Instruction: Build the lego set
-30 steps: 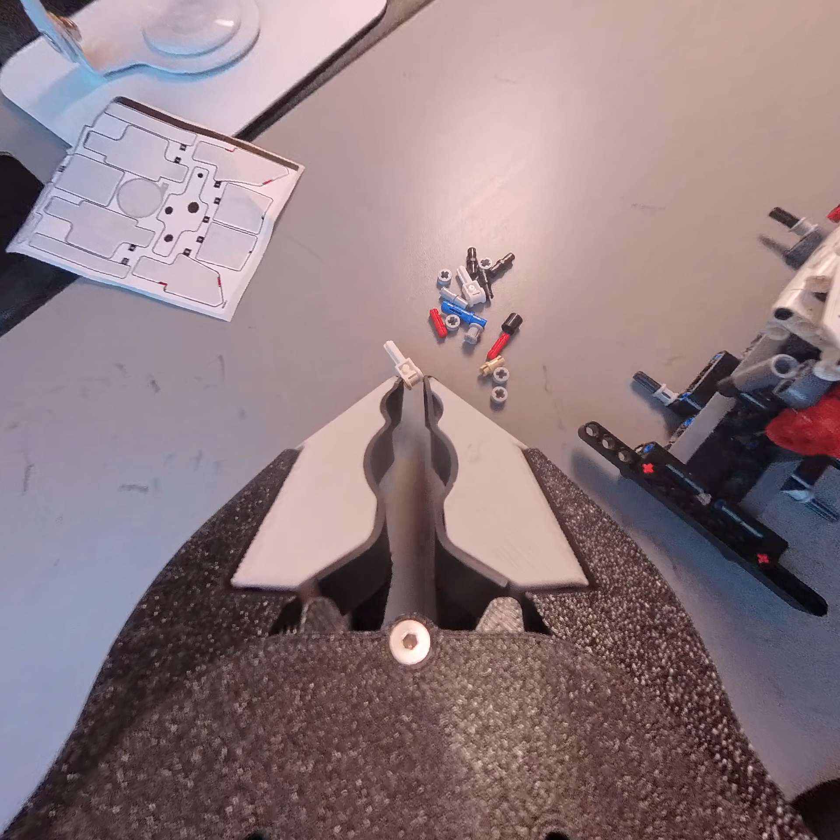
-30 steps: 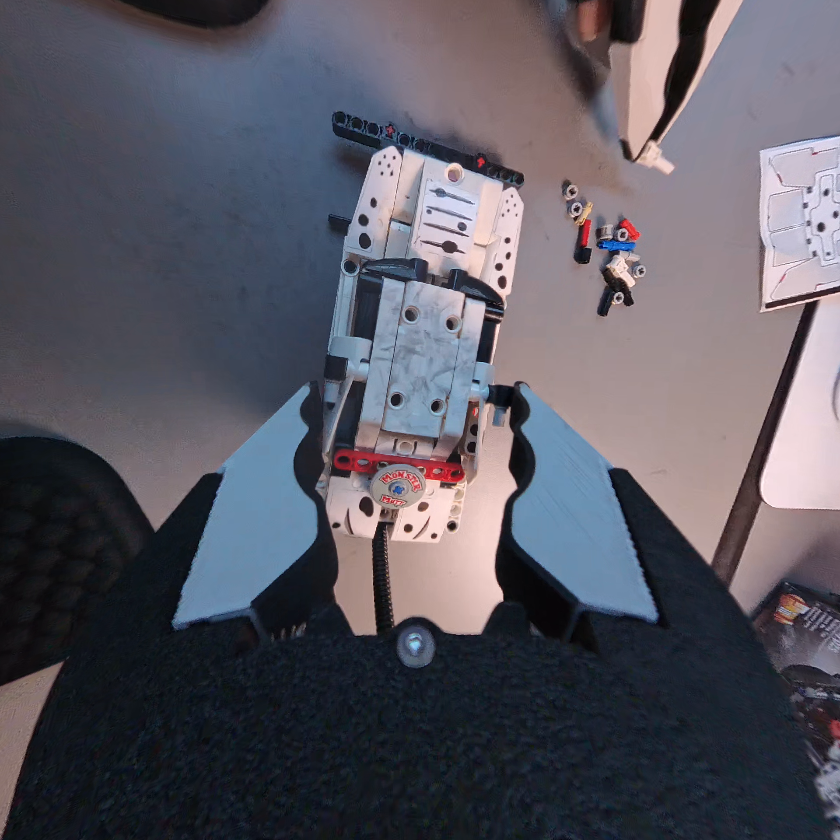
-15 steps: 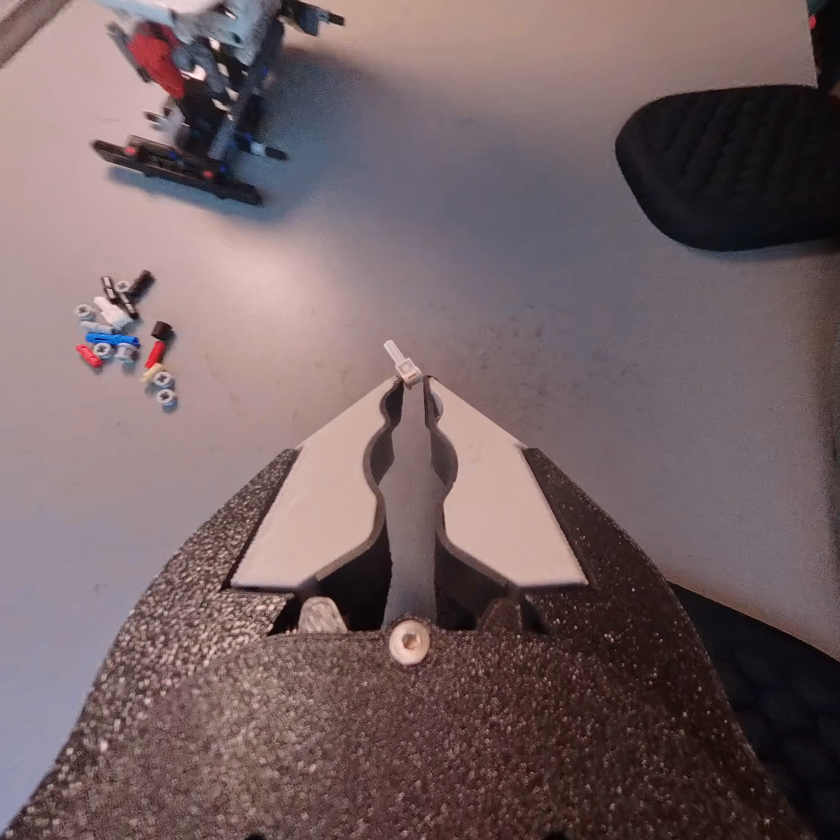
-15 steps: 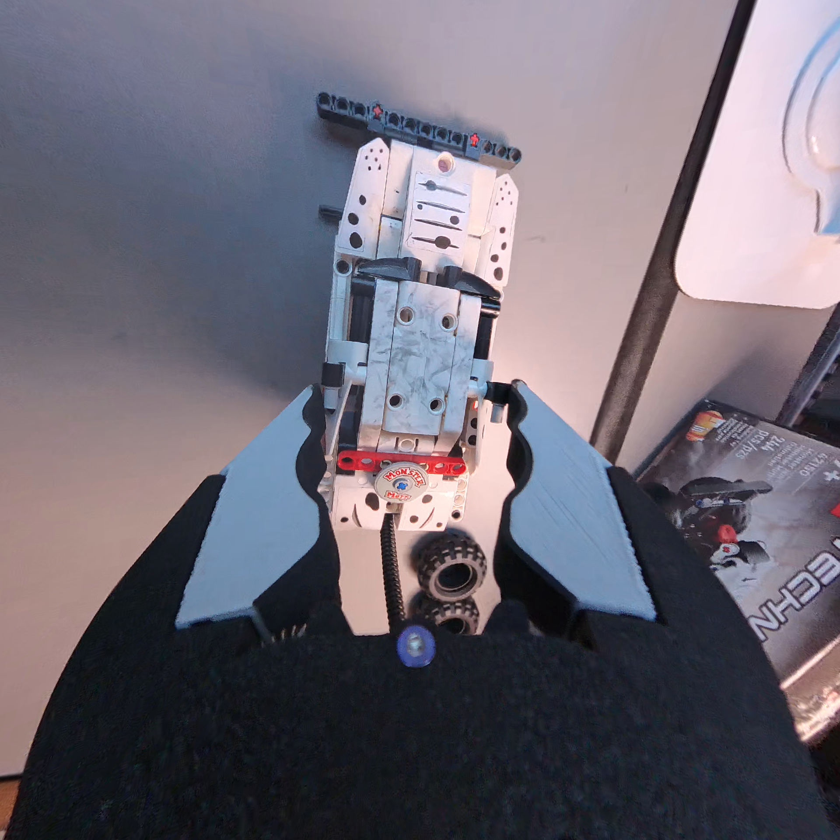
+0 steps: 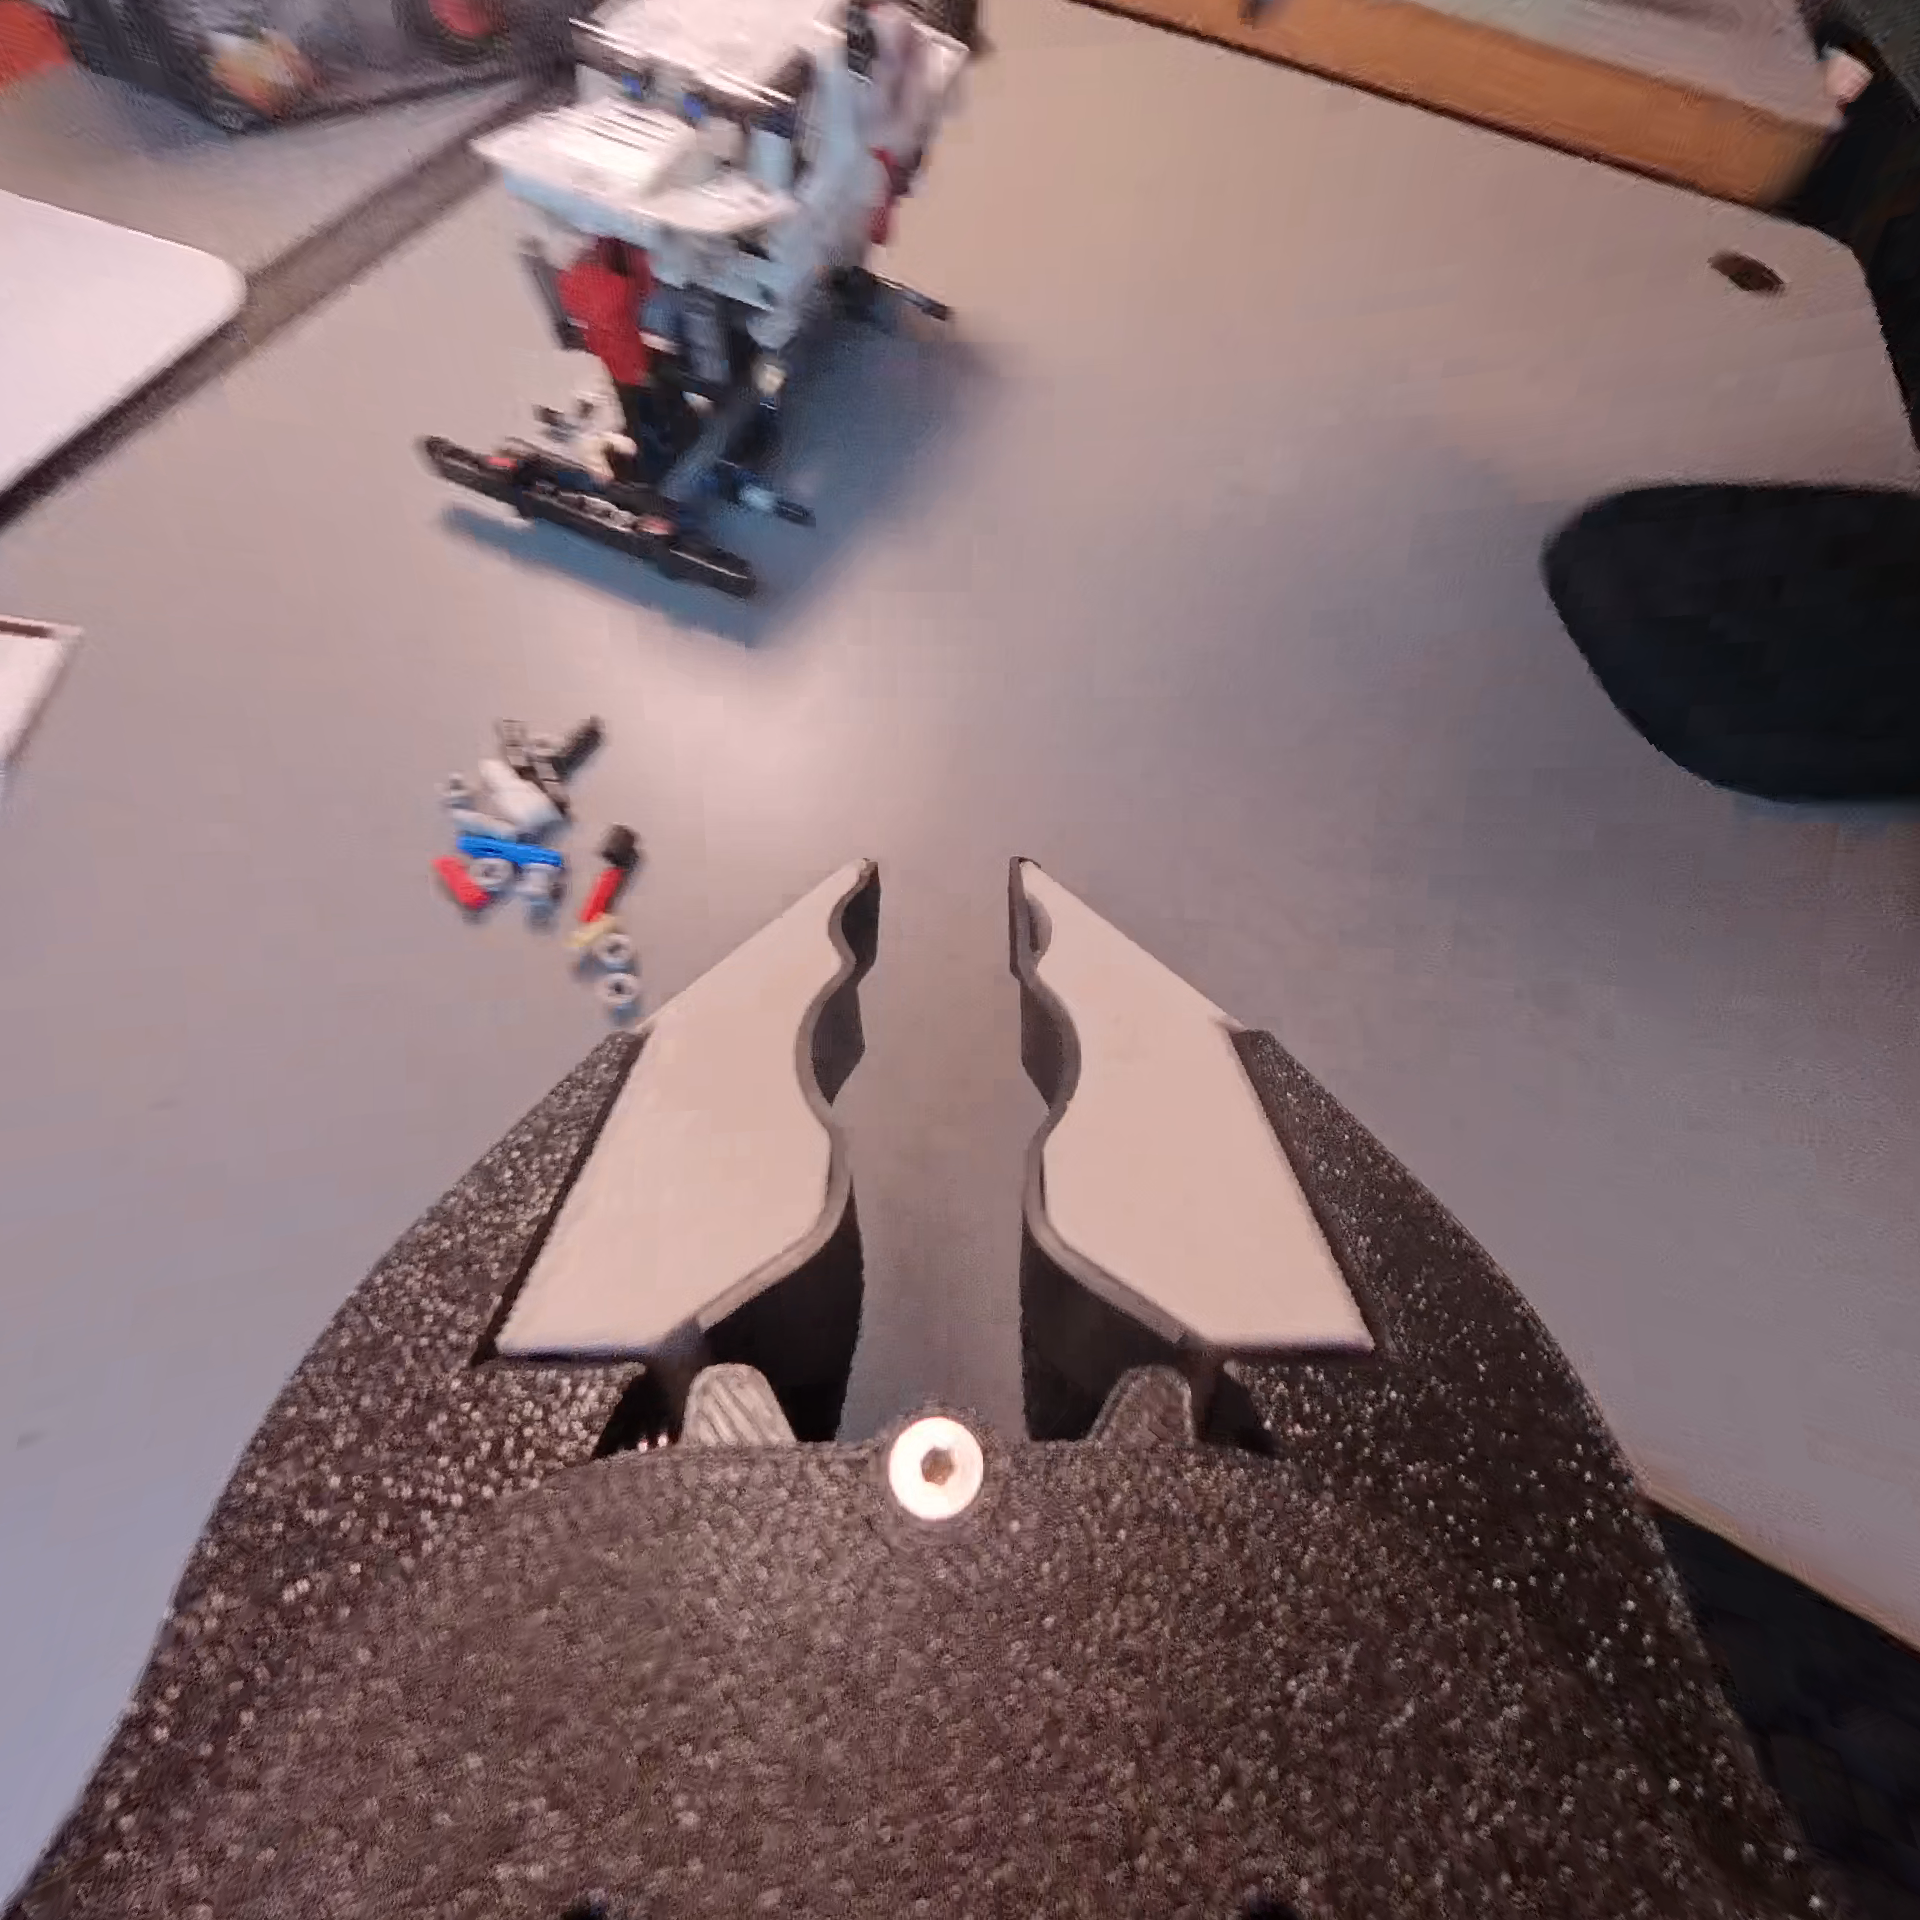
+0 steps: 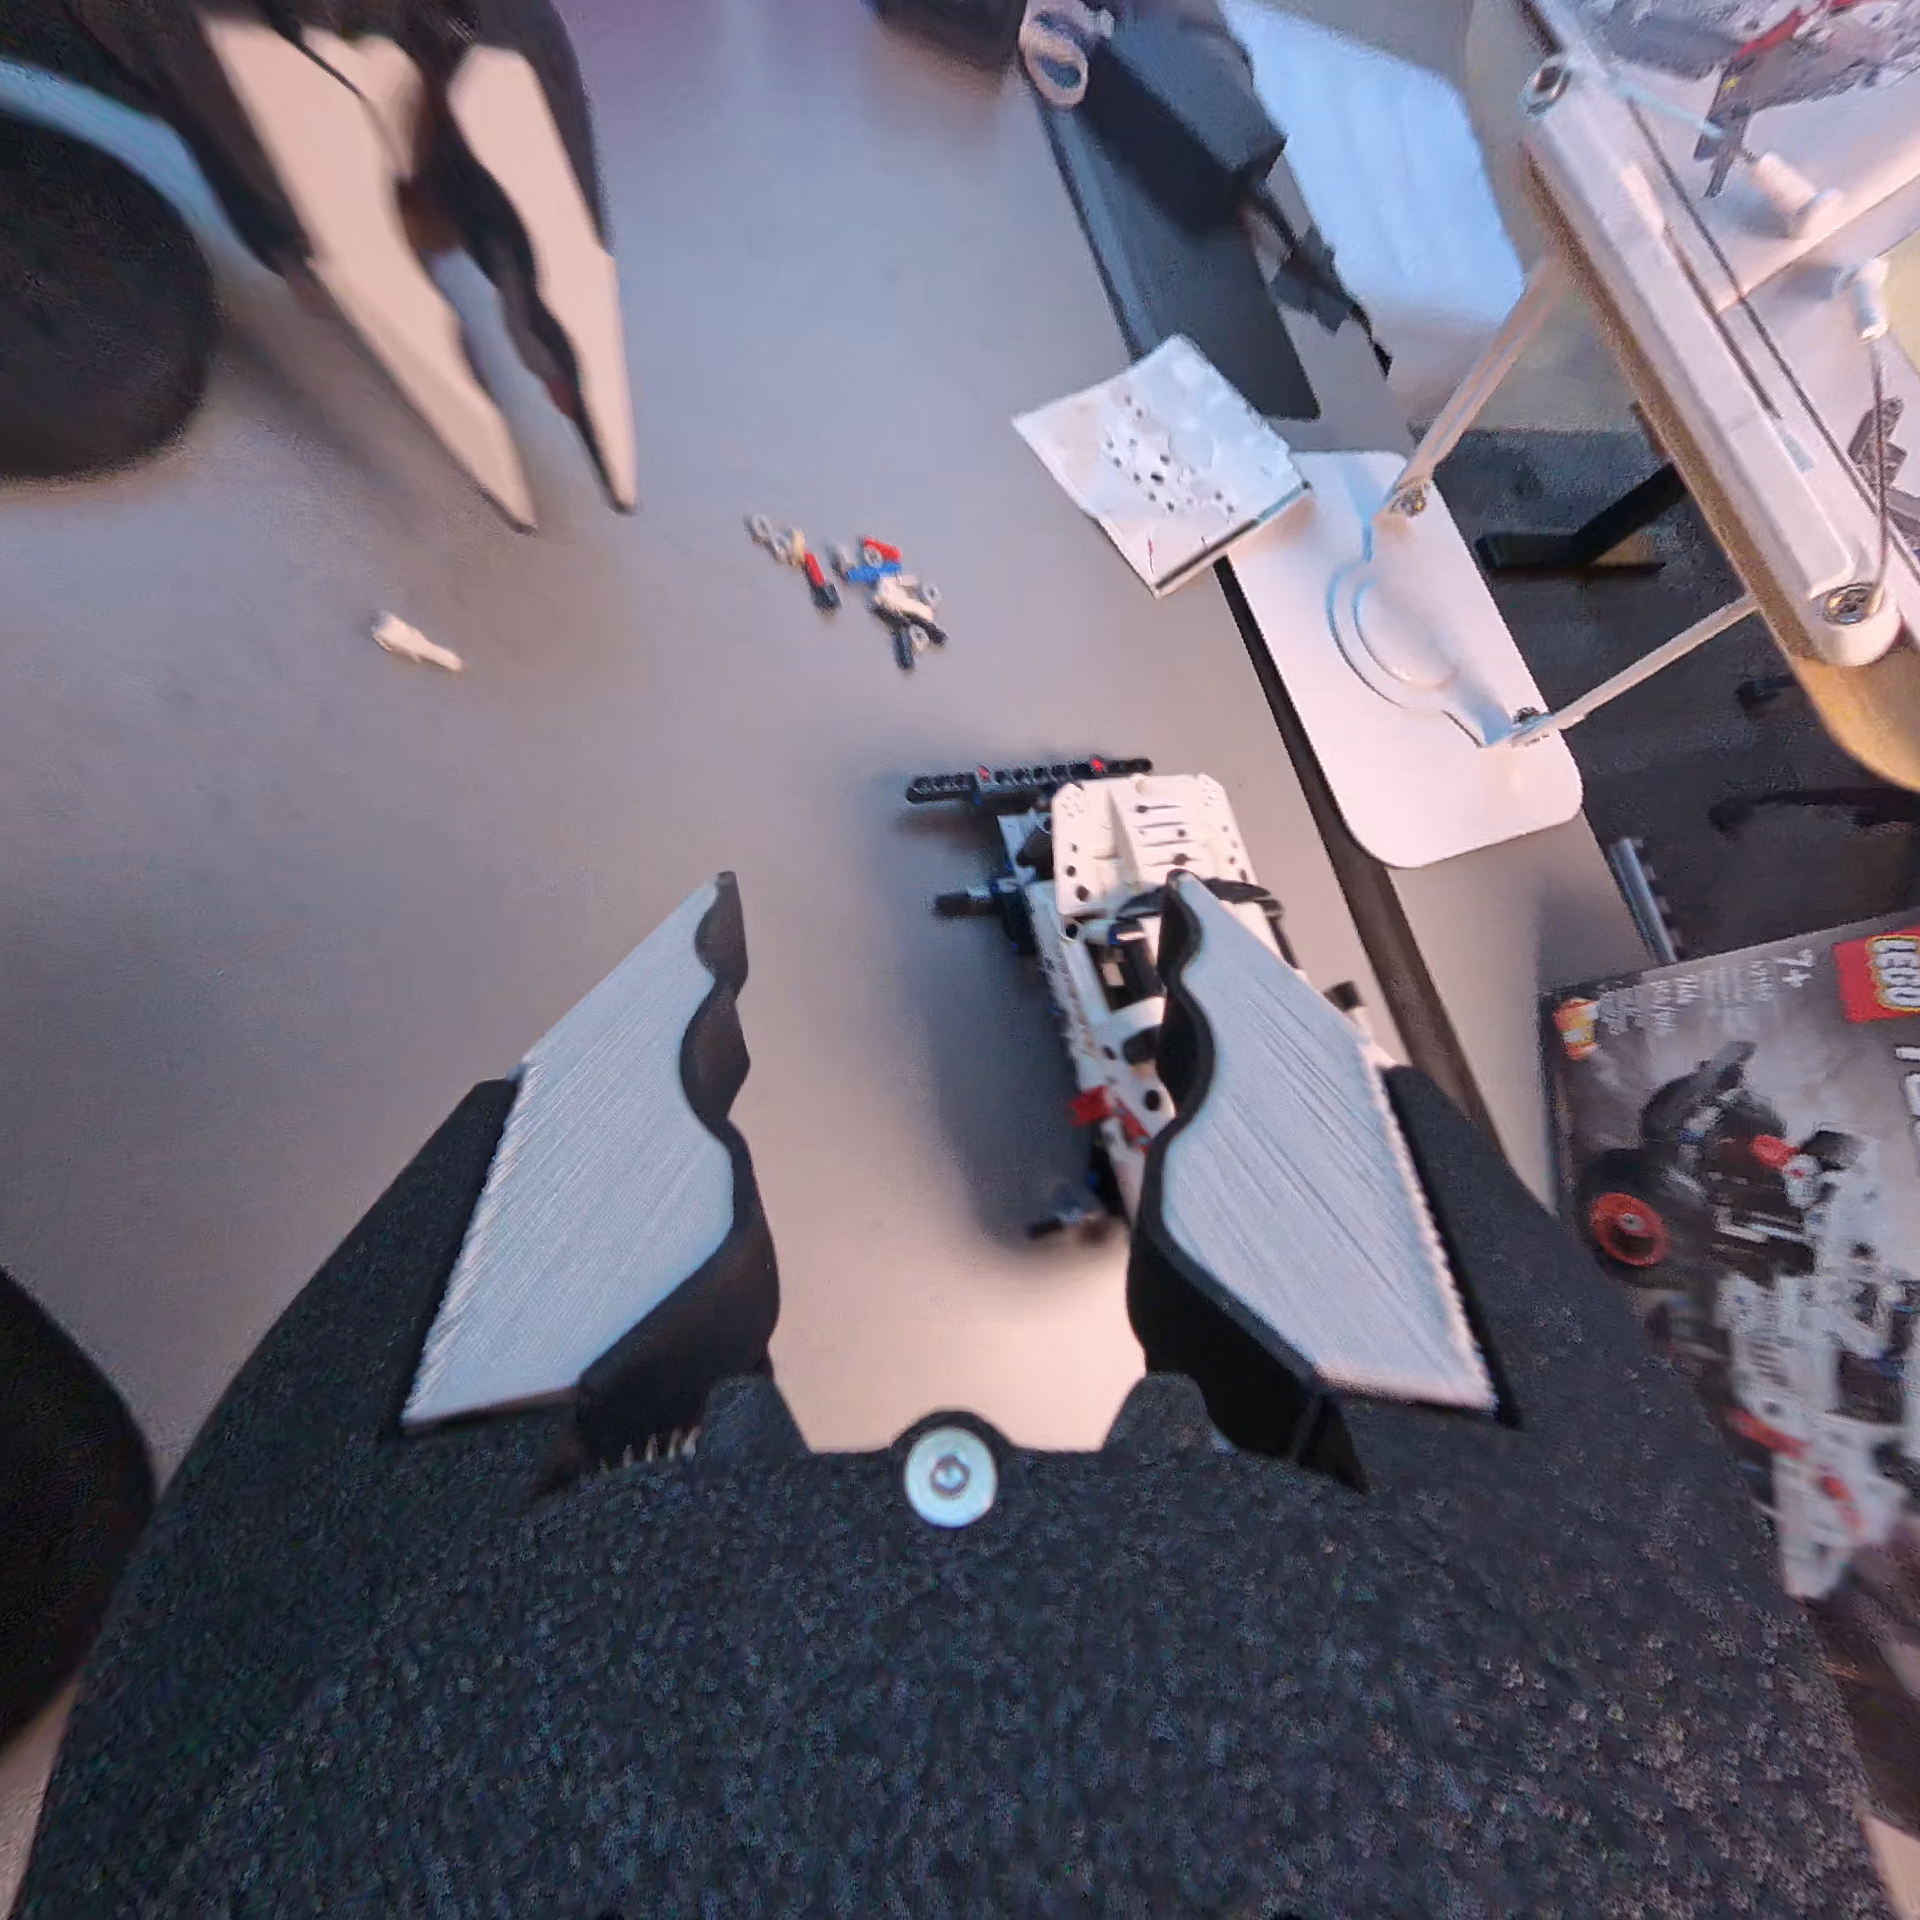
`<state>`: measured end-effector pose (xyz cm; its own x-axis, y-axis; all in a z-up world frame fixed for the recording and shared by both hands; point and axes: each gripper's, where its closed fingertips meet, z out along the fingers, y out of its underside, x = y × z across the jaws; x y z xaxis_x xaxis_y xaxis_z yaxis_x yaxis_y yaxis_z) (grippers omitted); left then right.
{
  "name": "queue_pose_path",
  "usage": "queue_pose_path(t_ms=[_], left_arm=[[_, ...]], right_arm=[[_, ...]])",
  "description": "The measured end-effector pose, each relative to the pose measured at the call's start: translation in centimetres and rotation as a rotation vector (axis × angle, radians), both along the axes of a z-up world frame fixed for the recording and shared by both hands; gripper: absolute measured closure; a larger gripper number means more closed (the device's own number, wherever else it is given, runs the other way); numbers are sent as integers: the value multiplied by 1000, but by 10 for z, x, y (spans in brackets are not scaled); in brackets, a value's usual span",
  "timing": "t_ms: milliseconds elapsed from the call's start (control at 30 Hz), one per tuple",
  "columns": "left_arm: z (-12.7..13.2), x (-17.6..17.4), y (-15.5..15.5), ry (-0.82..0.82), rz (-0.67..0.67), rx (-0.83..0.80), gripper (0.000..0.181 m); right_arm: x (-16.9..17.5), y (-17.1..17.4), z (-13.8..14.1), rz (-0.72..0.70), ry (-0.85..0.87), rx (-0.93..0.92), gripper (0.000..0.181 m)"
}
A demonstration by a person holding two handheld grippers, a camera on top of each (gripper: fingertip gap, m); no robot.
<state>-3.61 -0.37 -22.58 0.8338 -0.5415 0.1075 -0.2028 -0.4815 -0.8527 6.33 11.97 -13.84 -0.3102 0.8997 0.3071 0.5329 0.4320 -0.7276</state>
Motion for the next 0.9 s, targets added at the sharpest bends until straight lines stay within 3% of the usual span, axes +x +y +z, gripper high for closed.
queue_pose_path(t_ms=[100, 233, 433, 900], left_arm=[[-5, -42, 41, 42, 174, -13, 167], [-32, -60, 74, 120, 213, -136, 169], [-44, -59, 80, 215, 171, -157, 173], [-42, -50, 87, 367, 100, -85, 171]], right_arm=[[10, -28, -7, -54, 154, -158, 112], [20, -41, -36, -128, 240, -277, 118], [36, -44, -46, -160, 279, -341, 123], [39, -38, -49, -174, 302, -368, 128]])
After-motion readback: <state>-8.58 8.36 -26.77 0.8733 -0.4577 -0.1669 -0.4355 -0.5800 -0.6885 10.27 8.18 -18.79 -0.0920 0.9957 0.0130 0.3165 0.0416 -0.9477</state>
